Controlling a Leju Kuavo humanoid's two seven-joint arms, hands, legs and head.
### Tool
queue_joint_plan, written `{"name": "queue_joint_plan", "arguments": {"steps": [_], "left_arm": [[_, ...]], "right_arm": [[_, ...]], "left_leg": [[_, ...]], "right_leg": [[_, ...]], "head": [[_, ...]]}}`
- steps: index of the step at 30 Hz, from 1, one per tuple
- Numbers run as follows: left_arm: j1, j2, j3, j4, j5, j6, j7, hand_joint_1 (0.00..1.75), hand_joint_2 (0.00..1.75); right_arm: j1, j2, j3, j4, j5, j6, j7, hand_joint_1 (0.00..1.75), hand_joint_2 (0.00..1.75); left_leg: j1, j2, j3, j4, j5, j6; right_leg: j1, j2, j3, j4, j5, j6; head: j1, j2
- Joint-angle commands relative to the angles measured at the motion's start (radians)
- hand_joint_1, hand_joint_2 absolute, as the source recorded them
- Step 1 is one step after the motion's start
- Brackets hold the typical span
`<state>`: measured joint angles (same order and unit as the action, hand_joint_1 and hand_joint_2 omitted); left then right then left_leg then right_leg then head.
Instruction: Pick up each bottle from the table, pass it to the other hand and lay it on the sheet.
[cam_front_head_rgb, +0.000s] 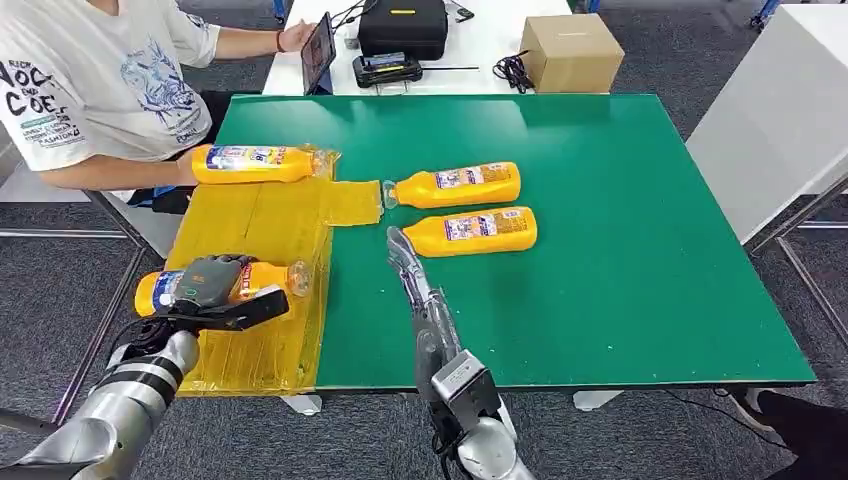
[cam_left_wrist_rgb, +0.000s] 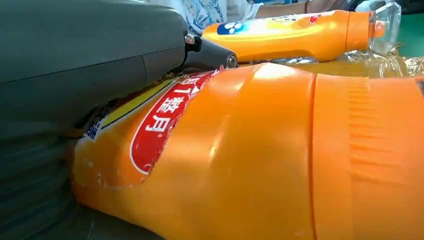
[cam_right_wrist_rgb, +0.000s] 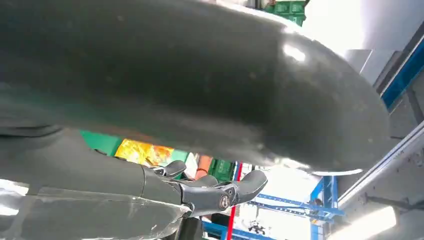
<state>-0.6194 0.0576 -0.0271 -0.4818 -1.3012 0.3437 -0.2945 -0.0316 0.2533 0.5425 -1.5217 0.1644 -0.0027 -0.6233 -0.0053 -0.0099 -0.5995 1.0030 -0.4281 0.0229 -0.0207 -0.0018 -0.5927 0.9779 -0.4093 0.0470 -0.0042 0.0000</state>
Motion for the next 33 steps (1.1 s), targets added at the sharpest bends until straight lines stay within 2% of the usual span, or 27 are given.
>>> {"name": "queue_joint_plan", "arguments": {"steps": [1, 6, 8, 9, 10, 11, 12, 13, 21, 24, 33], "left_arm": [[0.008, 0.010, -0.029, 0.092, -0.002, -0.019, -0.001, 1.75, 1.75], [0.008, 0.010, -0.029, 0.092, -0.002, -0.019, -0.001, 1.75, 1.75], [0.004, 0.009, -0.024, 0.102, 0.006, -0.061, 0.005, 1.75, 1.75], [0.002, 0.006, -0.017, 0.110, 0.020, -0.108, 0.009, 1.34, 1.75], [0.010, 0.003, -0.001, 0.103, 0.047, -0.130, -0.005, 0.65, 1.75], [0.012, 0.002, 0.007, 0.104, 0.062, -0.146, -0.012, 0.30, 1.75], [0.016, 0.000, 0.029, 0.108, 0.101, -0.192, -0.030, 0.05, 1.75], [0.021, 0.003, 0.040, 0.110, 0.131, -0.233, -0.045, 0.00, 0.00], [0.055, 0.045, 0.082, 0.113, 0.303, -0.483, -0.121, 0.00, 0.00], [0.073, 0.058, 0.066, 0.102, 0.333, -0.498, -0.139, 0.00, 0.00], [0.090, 0.072, 0.063, 0.096, 0.421, -0.554, -0.163, 0.00, 0.00]], "right_arm": [[-0.038, -0.019, 0.013, 0.062, 0.000, 0.002, 0.003, 0.00, 0.00], [-0.038, -0.019, 0.013, 0.062, 0.000, 0.002, 0.003, 0.00, 0.00], [-0.038, -0.018, 0.011, 0.065, 0.000, 0.002, 0.005, 0.00, 0.00], [-0.039, -0.018, 0.010, 0.068, 0.001, 0.005, 0.008, 0.00, 0.00], [-0.039, -0.017, 0.008, 0.070, 0.002, 0.004, 0.008, 0.00, 0.00], [-0.039, -0.016, 0.007, 0.073, 0.002, 0.005, 0.009, 0.00, 0.00], [-0.042, -0.016, 0.007, 0.080, 0.002, 0.005, 0.010, 0.00, 0.00], [-0.046, -0.014, 0.007, 0.090, 0.003, 0.006, 0.011, 0.00, 0.00], [-0.084, -0.007, 0.010, 0.160, -0.009, 0.015, 0.014, 0.00, 0.00], [-0.090, -0.004, 0.008, 0.173, -0.014, 0.016, 0.013, 0.00, 0.00], [-0.093, -0.002, 0.007, 0.187, -0.020, 0.014, 0.016, 0.00, 0.00]], "left_leg": [[0.001, 0.004, 0.005, -0.001, -0.001, -0.002], [0.000, 0.003, 0.004, -0.001, -0.001, -0.001], [0.001, 0.003, 0.005, -0.001, -0.001, -0.001], [0.000, 0.003, 0.004, -0.001, -0.001, -0.001], [0.001, 0.004, 0.006, -0.001, -0.002, -0.002], [0.001, 0.003, 0.005, -0.001, -0.001, -0.001], [0.000, 0.003, 0.005, -0.002, -0.001, -0.001], [0.001, 0.005, 0.007, -0.002, -0.001, -0.001], [0.000, 0.003, 0.010, -0.003, -0.001, -0.001], [0.001, 0.006, 0.014, -0.005, -0.001, -0.003], [0.000, 0.004, 0.021, -0.005, -0.002, -0.002]], "right_leg": [[0.002, 0.003, 0.005, -0.002, 0.000, -0.002], [0.001, 0.002, 0.003, -0.002, 0.000, -0.001], [0.001, 0.003, 0.004, -0.002, 0.000, -0.002], [0.001, 0.002, 0.003, -0.001, 0.000, -0.001], [0.002, 0.003, 0.005, -0.002, 0.000, -0.002], [0.001, 0.003, 0.005, -0.002, 0.000, -0.002], [0.000, 0.003, 0.004, -0.002, 0.000, -0.001], [0.001, 0.004, 0.006, -0.003, 0.000, -0.002], [0.000, 0.003, 0.010, -0.002, 0.000, -0.003], [0.001, 0.006, 0.013, -0.004, 0.001, -0.005], [0.000, 0.005, 0.019, -0.003, -0.001, -0.005]], "head": [[0.000, 0.000], [0.000, 0.000], [0.000, 0.000], [0.000, 0.000], [0.000, 0.000], [0.000, 0.000], [0.000, 0.000], [0.000, 0.000], [0.000, 0.000], [0.000, 0.000], [0.000, 0.000]]}}
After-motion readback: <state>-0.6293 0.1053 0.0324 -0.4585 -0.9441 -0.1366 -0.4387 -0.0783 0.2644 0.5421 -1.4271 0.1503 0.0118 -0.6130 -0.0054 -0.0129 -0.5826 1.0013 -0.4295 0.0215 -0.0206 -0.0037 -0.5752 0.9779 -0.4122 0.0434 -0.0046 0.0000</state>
